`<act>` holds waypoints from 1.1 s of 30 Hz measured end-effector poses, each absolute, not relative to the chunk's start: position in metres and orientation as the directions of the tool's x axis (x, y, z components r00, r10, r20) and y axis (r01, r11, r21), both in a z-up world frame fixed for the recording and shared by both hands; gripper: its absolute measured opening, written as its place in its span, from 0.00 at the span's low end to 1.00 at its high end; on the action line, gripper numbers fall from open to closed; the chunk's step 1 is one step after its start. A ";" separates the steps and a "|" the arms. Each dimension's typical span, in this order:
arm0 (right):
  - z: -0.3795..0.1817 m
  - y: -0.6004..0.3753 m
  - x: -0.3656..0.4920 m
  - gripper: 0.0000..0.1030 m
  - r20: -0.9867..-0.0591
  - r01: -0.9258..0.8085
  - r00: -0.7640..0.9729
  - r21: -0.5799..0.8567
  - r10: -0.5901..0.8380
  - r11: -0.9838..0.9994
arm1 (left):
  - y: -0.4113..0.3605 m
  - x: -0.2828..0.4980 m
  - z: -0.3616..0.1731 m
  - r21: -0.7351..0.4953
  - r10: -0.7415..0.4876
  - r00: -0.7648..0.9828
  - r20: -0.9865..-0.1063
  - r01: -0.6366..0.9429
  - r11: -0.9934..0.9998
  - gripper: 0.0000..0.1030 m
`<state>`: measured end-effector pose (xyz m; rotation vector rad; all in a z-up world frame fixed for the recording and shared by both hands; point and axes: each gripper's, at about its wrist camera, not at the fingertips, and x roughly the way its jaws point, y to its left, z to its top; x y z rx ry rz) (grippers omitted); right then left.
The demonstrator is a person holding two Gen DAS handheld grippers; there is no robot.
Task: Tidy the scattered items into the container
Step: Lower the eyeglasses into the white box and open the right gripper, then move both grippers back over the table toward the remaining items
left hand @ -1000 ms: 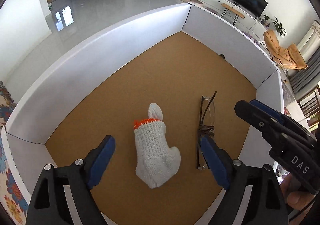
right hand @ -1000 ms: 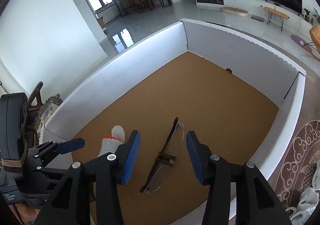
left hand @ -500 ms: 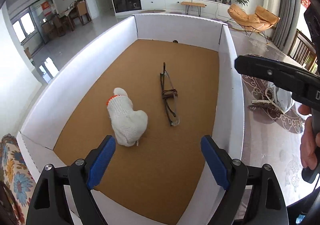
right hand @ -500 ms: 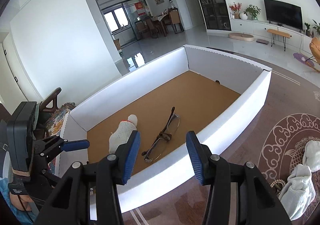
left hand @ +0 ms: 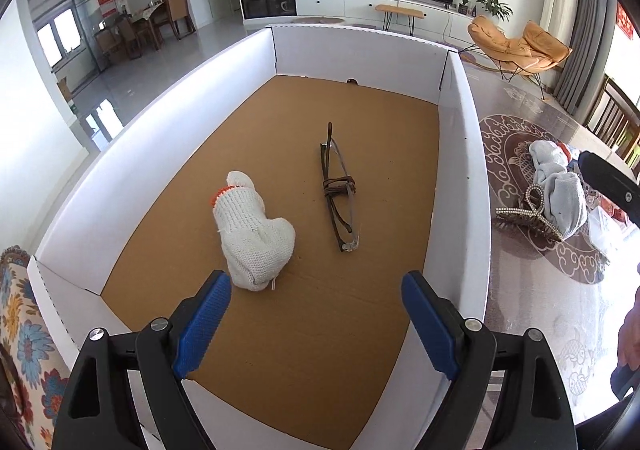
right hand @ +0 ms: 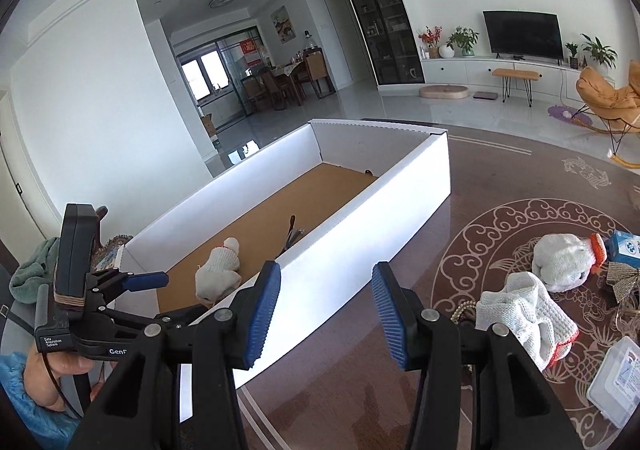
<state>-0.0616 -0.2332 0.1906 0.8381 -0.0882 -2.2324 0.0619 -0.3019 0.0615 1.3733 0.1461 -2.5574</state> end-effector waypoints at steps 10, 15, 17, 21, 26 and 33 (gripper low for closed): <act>0.136 -0.070 0.002 0.48 -0.620 0.334 -0.671 0.236 -0.406 -0.913 | -0.209 0.103 0.123 -0.005 -0.129 -0.738 -0.662 0.177 -0.984 1.00; 0.106 0.023 0.016 0.48 -0.746 0.112 -0.630 0.186 -0.215 -0.976 | -0.107 0.085 0.083 -0.059 0.065 -0.665 -0.744 -0.032 -0.998 1.00; 0.102 0.045 0.016 0.48 -0.764 0.083 -0.624 0.142 -0.162 -0.986 | -0.073 0.073 0.052 -0.062 0.095 -0.611 -0.786 -0.076 -0.995 1.00; 0.092 0.066 0.020 0.48 -0.786 0.045 -0.609 0.098 -0.105 -0.994 | -0.027 0.053 0.008 -0.030 0.083 -0.547 -0.833 -0.104 -0.994 1.00; 0.079 0.049 0.020 0.48 -0.785 0.088 -0.614 0.038 -0.084 -0.995 | -0.009 0.040 -0.006 -0.018 0.076 -0.528 -0.846 -0.113 -0.993 1.00; 0.077 0.029 0.011 0.48 -0.783 0.120 -0.619 -0.013 -0.065 -0.993 | -0.009 0.030 -0.017 -0.004 0.050 -0.521 -0.852 -0.090 -0.996 1.00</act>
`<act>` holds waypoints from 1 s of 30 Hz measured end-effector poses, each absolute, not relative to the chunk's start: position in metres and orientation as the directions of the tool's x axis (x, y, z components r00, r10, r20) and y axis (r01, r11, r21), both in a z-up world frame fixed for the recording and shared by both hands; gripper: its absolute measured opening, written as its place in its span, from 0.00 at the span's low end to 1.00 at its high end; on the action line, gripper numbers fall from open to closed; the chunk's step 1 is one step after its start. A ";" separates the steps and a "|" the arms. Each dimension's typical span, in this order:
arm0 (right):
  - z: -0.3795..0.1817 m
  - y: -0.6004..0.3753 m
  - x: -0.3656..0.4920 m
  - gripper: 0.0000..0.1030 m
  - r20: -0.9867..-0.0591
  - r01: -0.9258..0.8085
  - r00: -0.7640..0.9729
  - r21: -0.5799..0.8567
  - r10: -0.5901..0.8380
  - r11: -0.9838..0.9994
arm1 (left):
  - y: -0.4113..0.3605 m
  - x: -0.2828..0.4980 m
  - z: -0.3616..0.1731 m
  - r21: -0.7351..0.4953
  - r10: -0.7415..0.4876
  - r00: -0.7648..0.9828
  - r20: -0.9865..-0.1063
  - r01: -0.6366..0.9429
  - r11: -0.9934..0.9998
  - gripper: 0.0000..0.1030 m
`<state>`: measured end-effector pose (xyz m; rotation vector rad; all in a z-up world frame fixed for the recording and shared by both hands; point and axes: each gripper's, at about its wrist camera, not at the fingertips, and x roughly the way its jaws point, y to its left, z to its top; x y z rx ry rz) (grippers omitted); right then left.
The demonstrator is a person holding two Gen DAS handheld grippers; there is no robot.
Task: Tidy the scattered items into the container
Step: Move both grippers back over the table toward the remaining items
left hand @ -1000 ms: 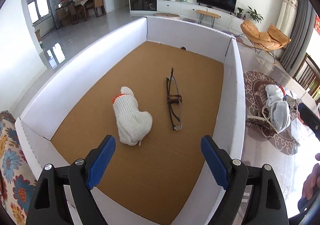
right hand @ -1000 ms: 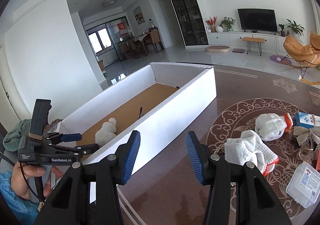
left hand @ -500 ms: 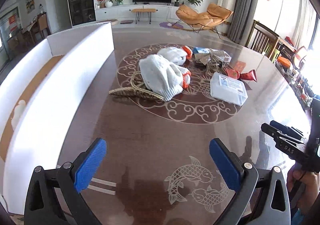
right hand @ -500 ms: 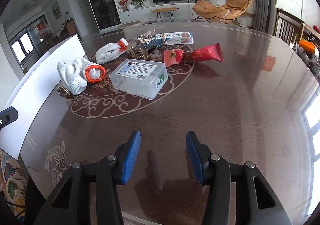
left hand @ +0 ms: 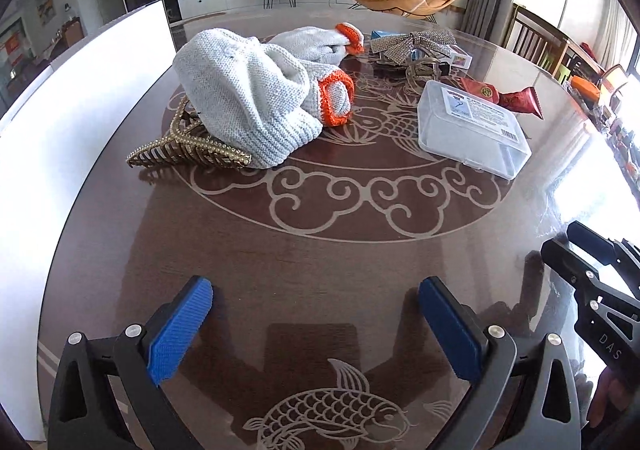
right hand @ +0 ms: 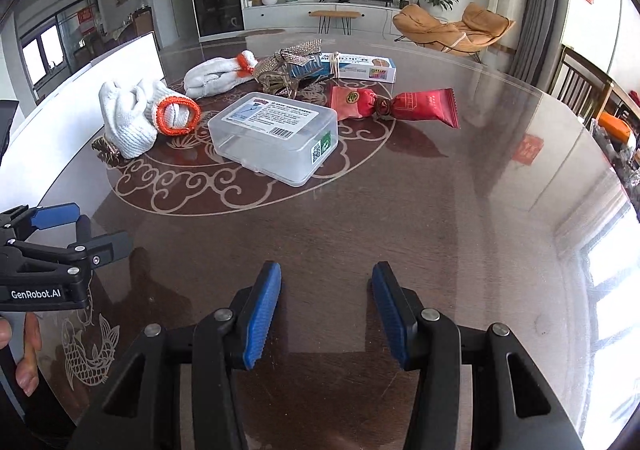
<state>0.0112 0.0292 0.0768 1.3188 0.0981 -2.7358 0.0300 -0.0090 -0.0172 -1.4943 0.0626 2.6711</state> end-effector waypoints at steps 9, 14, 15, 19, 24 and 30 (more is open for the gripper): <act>0.074 0.019 -0.001 0.70 -0.790 0.143 -0.606 0.002 -0.089 -0.990 | -0.010 0.026 -0.020 -0.004 0.053 -0.566 -0.823 -0.088 -0.996 1.00; 0.073 0.016 -0.002 0.75 -0.793 0.158 -0.601 0.004 -0.099 -0.987 | -0.011 0.023 -0.019 -0.004 0.055 -0.567 -0.822 -0.090 -0.996 1.00; 0.072 0.016 -0.002 0.75 -0.794 0.159 -0.600 0.004 -0.100 -0.987 | -0.010 0.023 -0.019 -0.003 0.054 -0.568 -0.822 -0.090 -0.996 1.00; 0.072 0.015 -0.003 0.77 -0.795 0.161 -0.598 0.005 -0.102 -0.987 | -0.010 0.021 -0.019 -0.004 0.054 -0.570 -0.820 -0.089 -0.996 1.00; 0.071 0.009 -0.038 0.83 -0.802 0.174 -0.588 0.001 -0.105 -0.985 | -0.010 0.019 -0.018 -0.004 0.054 -0.570 -0.820 -0.088 -0.996 1.00; 0.071 0.009 -0.099 0.84 -0.803 0.087 -0.593 0.002 -0.054 -0.996 | -0.010 0.020 -0.018 -0.005 0.056 -0.570 -0.820 -0.089 -0.996 1.00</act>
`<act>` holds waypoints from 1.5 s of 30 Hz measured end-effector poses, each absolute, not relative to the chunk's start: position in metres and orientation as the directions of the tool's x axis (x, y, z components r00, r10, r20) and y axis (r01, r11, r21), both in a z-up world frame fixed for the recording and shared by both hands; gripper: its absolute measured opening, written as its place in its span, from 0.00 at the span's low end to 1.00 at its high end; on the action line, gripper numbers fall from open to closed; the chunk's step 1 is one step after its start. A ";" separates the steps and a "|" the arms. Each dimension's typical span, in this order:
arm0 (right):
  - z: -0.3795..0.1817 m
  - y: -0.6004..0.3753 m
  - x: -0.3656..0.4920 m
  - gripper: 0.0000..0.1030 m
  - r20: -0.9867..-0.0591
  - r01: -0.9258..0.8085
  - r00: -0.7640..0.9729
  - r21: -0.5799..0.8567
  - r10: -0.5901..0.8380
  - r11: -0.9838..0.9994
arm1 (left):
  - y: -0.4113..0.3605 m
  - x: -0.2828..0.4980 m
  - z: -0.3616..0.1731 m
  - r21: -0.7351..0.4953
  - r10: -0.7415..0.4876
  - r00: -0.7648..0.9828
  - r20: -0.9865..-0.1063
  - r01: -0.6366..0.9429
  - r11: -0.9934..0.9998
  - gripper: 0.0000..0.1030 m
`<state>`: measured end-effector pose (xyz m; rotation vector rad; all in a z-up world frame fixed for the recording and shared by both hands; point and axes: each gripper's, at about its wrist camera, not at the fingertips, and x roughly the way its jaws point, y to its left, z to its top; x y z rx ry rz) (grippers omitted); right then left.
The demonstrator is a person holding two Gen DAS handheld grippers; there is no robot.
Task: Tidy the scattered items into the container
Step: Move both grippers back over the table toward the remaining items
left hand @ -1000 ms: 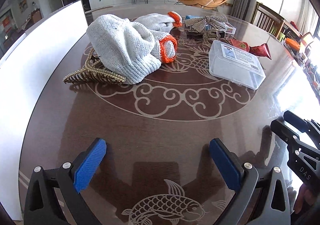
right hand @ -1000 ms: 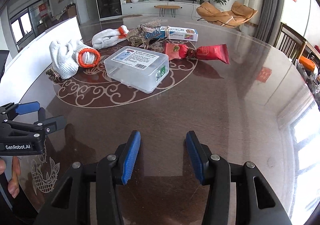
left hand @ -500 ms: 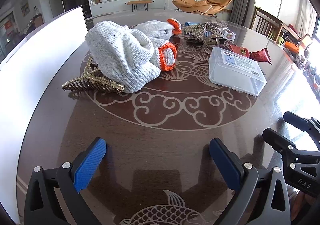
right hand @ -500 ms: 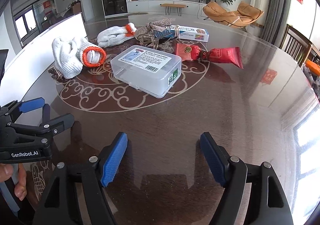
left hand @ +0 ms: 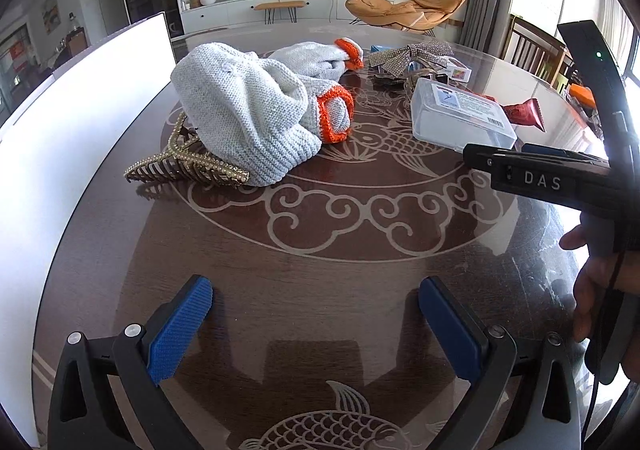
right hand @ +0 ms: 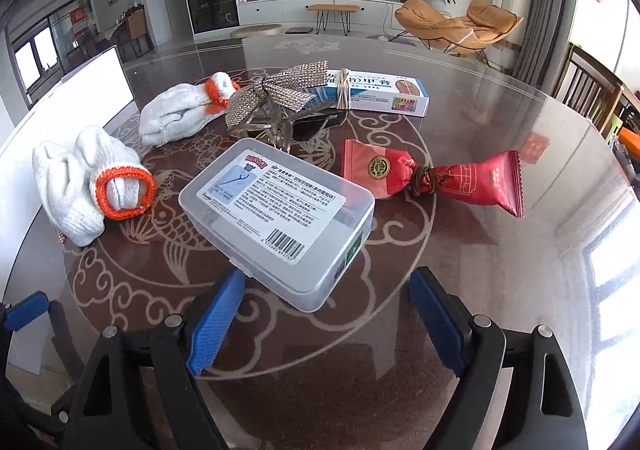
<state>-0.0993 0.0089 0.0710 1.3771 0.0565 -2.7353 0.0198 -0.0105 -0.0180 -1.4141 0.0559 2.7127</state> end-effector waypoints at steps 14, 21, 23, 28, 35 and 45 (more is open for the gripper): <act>0.070 0.013 -0.098 0.83 -0.799 0.043 -0.601 -0.007 -0.020 -0.999 | -0.054 0.036 -0.016 -0.091 0.077 -0.593 -0.801 -0.007 -0.996 1.00; 0.069 0.012 -0.098 0.83 -0.799 0.042 -0.601 -0.006 -0.020 -0.999 | -0.049 0.030 -0.019 0.001 -0.030 -0.569 -0.822 0.052 -0.999 1.00; 0.070 0.013 -0.097 0.83 -0.799 0.043 -0.600 0.001 -0.026 -0.999 | -0.049 0.025 -0.019 0.002 -0.027 -0.569 -0.822 0.045 -0.999 1.00; 0.070 0.014 -0.085 0.83 -0.799 0.057 -0.601 0.001 -0.035 -0.998 | -0.067 0.009 -0.012 -0.018 -0.013 -0.599 -0.800 0.046 -0.999 1.00; 0.069 0.014 -0.085 0.83 -0.799 0.057 -0.601 -0.001 -0.033 -0.998 | -0.069 -0.028 0.002 0.052 0.015 -0.662 -0.749 -0.082 -0.995 1.00; 0.071 0.030 -0.075 0.82 -0.784 0.078 -0.611 0.074 -0.106 -0.994 | -0.058 0.003 0.027 -0.323 0.560 -0.489 -0.669 -0.487 -0.812 1.00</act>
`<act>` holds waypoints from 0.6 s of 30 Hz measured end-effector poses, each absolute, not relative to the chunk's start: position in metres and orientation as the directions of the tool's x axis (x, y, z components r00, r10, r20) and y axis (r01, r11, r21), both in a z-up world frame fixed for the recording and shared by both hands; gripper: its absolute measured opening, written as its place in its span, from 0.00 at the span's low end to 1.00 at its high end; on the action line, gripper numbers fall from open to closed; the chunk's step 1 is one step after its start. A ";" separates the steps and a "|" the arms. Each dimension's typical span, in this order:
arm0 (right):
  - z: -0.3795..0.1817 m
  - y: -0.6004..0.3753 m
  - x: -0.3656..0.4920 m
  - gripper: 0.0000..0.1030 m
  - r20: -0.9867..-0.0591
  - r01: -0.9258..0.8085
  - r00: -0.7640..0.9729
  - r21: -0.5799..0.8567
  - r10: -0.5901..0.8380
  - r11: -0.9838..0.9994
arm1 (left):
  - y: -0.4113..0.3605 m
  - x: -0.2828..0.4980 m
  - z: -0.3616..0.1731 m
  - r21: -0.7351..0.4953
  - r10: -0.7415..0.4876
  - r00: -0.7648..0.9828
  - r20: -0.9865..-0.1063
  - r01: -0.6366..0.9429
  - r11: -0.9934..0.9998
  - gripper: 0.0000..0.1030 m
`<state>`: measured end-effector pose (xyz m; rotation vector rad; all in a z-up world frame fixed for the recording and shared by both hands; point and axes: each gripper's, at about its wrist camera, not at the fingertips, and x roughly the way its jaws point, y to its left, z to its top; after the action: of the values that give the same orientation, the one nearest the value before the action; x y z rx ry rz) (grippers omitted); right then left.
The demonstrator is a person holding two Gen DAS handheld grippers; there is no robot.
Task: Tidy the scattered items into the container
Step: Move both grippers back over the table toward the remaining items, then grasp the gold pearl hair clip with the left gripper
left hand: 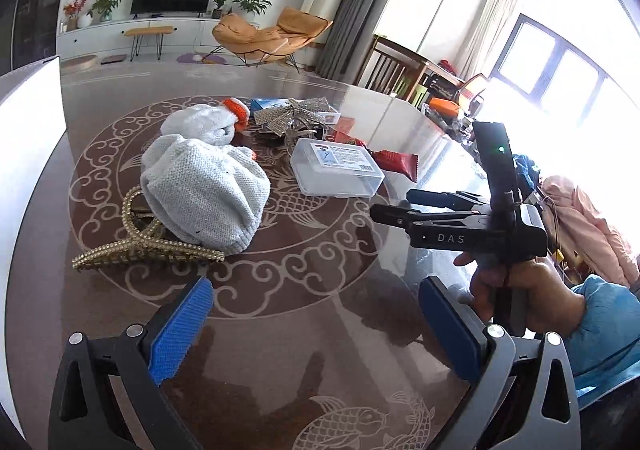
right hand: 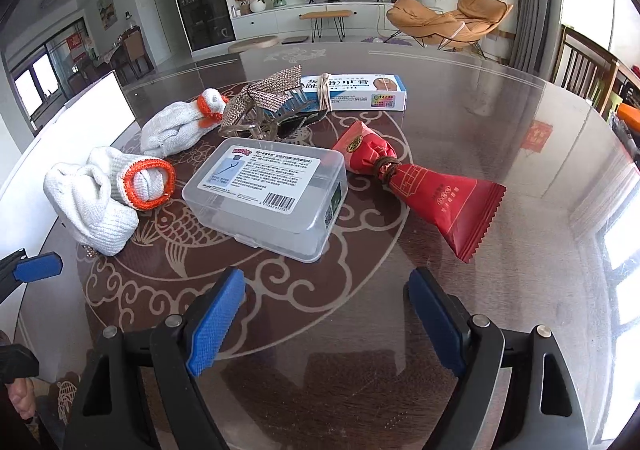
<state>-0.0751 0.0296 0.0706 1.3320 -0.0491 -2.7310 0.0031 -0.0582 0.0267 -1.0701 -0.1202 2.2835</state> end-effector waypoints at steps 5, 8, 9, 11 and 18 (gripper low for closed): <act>0.067 0.033 -0.054 0.82 -0.797 0.102 -0.601 -0.003 -0.059 -0.995 | -0.079 -0.025 0.029 -0.135 0.326 -0.616 -0.717 -0.336 -0.932 1.00; 0.066 0.034 -0.054 0.82 -0.797 0.093 -0.602 -0.010 -0.049 -0.996 | -0.081 -0.046 0.023 -0.058 0.269 -0.650 -0.711 -0.327 -0.943 1.00; 0.066 0.035 -0.054 0.82 -0.797 0.092 -0.602 -0.009 -0.049 -0.996 | -0.081 -0.051 0.021 -0.028 0.245 -0.660 -0.711 -0.321 -0.947 1.00; 0.066 0.036 -0.054 0.82 -0.797 0.092 -0.602 -0.008 -0.049 -0.996 | -0.079 -0.063 0.012 -0.021 0.245 -0.644 -0.725 -0.335 -0.942 1.00; 0.065 0.035 -0.054 0.82 -0.797 0.092 -0.602 -0.008 -0.049 -0.996 | -0.079 -0.032 0.018 -0.371 0.601 -0.384 -0.701 -0.522 -0.768 1.00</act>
<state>-0.0536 0.0354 0.0648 1.3617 0.0731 -2.7425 -0.0315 -0.0794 0.0178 -1.1463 -0.1157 2.1646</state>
